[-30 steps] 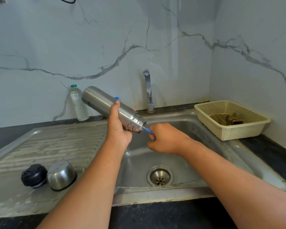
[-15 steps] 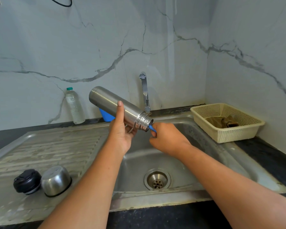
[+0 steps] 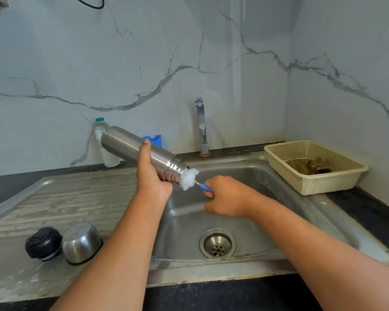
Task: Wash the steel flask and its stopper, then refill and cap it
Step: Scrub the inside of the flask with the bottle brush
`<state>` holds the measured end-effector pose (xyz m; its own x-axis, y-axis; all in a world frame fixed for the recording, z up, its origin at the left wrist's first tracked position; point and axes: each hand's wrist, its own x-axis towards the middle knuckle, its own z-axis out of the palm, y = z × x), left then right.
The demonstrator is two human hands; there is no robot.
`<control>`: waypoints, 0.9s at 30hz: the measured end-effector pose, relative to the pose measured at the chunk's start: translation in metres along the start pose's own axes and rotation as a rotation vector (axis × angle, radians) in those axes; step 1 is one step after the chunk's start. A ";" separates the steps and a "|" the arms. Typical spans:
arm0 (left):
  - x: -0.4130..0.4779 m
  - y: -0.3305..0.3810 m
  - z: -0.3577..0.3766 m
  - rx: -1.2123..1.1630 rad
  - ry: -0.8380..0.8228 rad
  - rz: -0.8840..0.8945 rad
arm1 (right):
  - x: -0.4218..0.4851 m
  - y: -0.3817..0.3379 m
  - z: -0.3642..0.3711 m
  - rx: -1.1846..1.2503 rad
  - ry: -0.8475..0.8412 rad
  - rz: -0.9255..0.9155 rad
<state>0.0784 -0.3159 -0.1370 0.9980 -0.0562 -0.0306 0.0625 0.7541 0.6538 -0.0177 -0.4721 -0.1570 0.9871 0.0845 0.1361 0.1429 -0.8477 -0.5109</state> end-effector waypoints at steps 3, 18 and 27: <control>-0.003 -0.005 -0.001 0.033 -0.033 -0.005 | 0.001 -0.002 0.004 0.024 -0.013 -0.016; -0.012 -0.013 0.008 0.111 -0.076 -0.007 | 0.003 -0.005 0.001 0.202 -0.019 -0.019; -0.015 -0.024 0.009 0.154 -0.123 -0.045 | 0.004 -0.006 0.004 0.139 0.040 -0.009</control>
<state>0.0614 -0.3394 -0.1452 0.9845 -0.1739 0.0245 0.0942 0.6404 0.7622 -0.0140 -0.4649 -0.1567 0.9825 0.0681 0.1734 0.1628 -0.7658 -0.6221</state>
